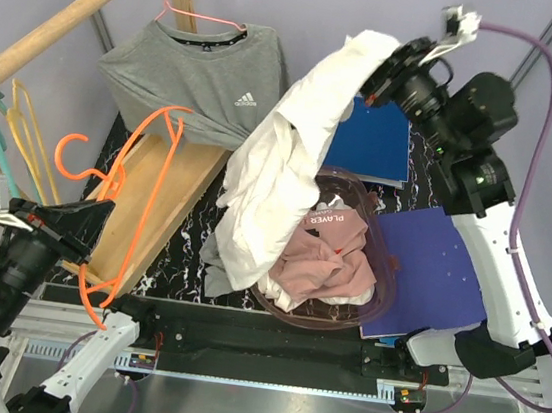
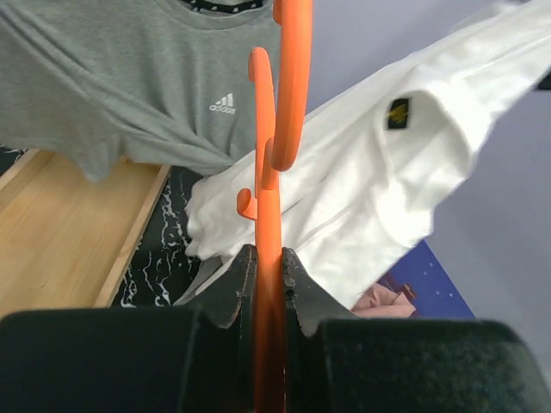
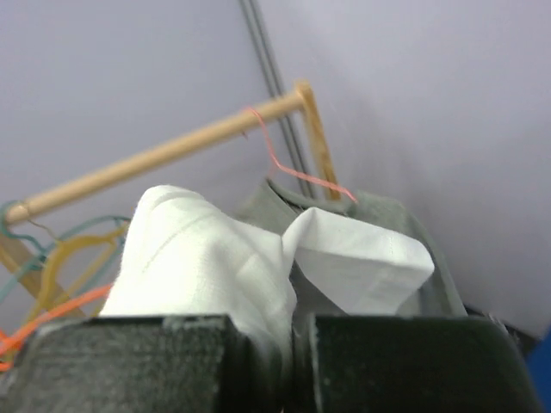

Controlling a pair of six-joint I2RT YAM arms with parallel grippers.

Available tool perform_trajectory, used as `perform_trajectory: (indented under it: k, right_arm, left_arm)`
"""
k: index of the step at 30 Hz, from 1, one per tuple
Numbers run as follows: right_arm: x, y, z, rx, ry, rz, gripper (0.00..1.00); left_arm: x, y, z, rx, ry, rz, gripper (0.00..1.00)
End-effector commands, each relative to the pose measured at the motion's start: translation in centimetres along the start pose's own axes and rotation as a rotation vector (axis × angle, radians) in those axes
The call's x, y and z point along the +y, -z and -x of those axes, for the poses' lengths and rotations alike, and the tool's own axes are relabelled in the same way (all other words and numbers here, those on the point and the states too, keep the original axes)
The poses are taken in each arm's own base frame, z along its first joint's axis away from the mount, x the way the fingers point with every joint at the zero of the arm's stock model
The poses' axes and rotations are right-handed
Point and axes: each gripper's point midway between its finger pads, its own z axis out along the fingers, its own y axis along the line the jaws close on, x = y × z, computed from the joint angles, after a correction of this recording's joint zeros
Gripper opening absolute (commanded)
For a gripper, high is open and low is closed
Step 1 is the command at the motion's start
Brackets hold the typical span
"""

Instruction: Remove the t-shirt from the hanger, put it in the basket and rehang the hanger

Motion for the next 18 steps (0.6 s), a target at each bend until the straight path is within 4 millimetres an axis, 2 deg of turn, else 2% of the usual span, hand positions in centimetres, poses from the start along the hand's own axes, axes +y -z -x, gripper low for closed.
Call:
perform_trajectory:
  k: [1,2,3,4,5,6,7,8,11,12,14,15,17,18]
  right_arm:
    - [8.8,3.1,13.7,-0.332,0.014,0.276,0.0]
    - [8.5,2.2,13.7,-0.326,0.021,0.27,0.0]
    - [8.7,2.2,14.4,-0.34,0.032,0.27,0.0]
    - [10.5,4.0,17.7,-0.416,0.066,0.296,0.0]
    - [9.3,2.3,16.6,-0.378,0.083,0.263,0.0]
    - [10.5,3.9,19.1,-0.447,0.114,0.275,0.0]
    - [10.4,3.9,19.5,-0.457,0.127,0.265,0.0]
    - [9.8,3.1,19.0,-0.444,0.148,0.247,0.0]
    - [9.6,3.5,19.1,-0.447,0.191,0.225,0.0]
    - [8.3,2.4,17.7,-0.409,0.183,0.189,0.0]
    - [7.8,2.6,17.0,-0.391,0.191,0.17,0.0]
    - [6.8,1.6,15.2,-0.342,0.183,0.152,0.0]
    - [6.5,2.0,14.6,-0.325,0.178,0.139,0.0]
    - [5.5,1.2,12.6,-0.277,0.165,0.125,0.0]
  left_arm:
    - [0.9,-1.4,0.6,-0.026,0.011,0.051,0.0]
    - [0.9,-1.4,0.6,-0.029,0.019,0.05,0.0]
    - [0.9,-1.5,0.5,-0.03,0.023,0.05,0.0]
    - [0.7,-1.4,0.6,-0.032,0.025,0.041,0.0]
    - [0.7,-1.5,0.6,-0.032,0.023,0.04,0.0]
    - [0.7,-1.5,0.5,-0.026,0.023,0.039,0.0]
    - [0.6,-1.5,0.6,-0.026,0.023,0.036,0.0]
    - [0.6,-1.5,0.5,-0.025,0.025,0.036,0.0]
    - [0.5,-1.3,0.7,-0.029,0.026,0.034,0.0]
    - [0.5,-1.2,0.6,-0.028,0.026,0.035,0.0]
    - [0.6,-1.2,0.8,-0.032,0.032,0.04,0.0]
    - [0.5,-1.2,0.9,-0.034,0.032,0.041,0.0]
    - [0.4,-1.2,0.9,-0.032,0.037,0.036,0.0]
    - [0.3,-1.1,1.0,-0.034,0.037,0.032,0.0]
